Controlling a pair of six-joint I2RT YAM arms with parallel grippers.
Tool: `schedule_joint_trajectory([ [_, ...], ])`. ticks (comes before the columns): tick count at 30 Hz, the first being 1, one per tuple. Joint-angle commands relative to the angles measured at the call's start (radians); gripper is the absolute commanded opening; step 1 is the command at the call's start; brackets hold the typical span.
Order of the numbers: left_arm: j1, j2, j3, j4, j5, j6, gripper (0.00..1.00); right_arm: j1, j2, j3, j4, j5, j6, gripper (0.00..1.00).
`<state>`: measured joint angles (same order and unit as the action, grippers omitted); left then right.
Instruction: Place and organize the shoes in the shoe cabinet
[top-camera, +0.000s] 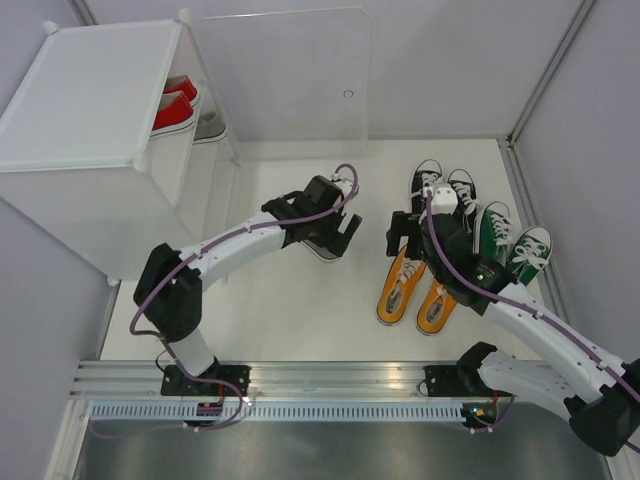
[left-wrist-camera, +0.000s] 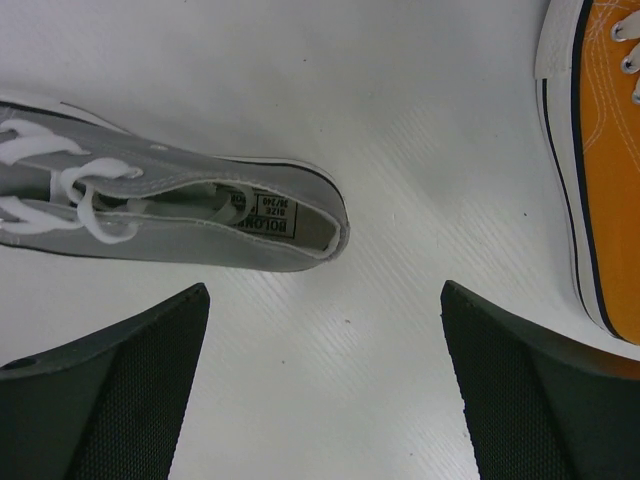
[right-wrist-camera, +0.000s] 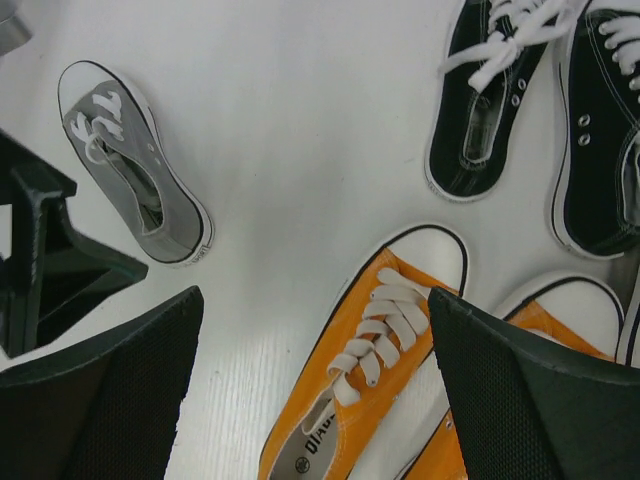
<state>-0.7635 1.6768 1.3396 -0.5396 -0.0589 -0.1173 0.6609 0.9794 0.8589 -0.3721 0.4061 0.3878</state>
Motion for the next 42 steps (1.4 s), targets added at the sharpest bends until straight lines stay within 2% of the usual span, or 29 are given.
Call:
schedule_joint_trajectory([
  [1,-0.008,0.079,0.091,0.03,0.044,0.108,0.99,0.0,-0.135,-0.092,0.056,0.054,0.097,0.97],
  [7,-0.013,0.201,0.13,0.044,0.08,0.148,0.91,0.0,-0.245,-0.184,0.079,0.08,0.111,0.96],
  [12,-0.025,0.264,0.127,0.05,0.096,0.169,0.88,0.0,-0.246,-0.198,0.085,0.091,0.089,0.97],
  [15,-0.028,0.287,0.133,0.052,0.094,0.174,0.82,0.0,-0.234,-0.204,0.093,0.077,0.082,0.96],
  [18,-0.036,0.293,0.125,0.053,0.099,0.18,0.73,0.0,-0.219,-0.207,0.094,0.071,0.077,0.96],
  [22,-0.046,0.288,0.093,0.053,0.079,0.179,0.51,0.0,-0.208,-0.215,0.098,0.077,0.065,0.96],
  [30,-0.046,0.25,0.026,0.055,0.015,0.128,0.2,0.0,-0.216,-0.225,0.105,0.094,0.062,0.95],
  [31,-0.045,0.245,0.023,0.053,0.013,0.13,0.12,0.0,-0.212,-0.225,0.105,0.096,0.063,0.96],
  [33,-0.045,0.236,0.026,0.053,0.007,0.128,0.03,0.002,-0.211,-0.227,0.102,0.1,0.063,0.95],
  [37,-0.027,0.173,0.059,0.038,0.017,0.156,0.02,0.0,-0.219,-0.231,0.098,0.1,0.063,0.95],
  [42,0.062,0.127,0.16,-0.028,0.054,0.194,0.02,0.0,-0.228,-0.236,0.102,0.102,0.063,0.95],
])
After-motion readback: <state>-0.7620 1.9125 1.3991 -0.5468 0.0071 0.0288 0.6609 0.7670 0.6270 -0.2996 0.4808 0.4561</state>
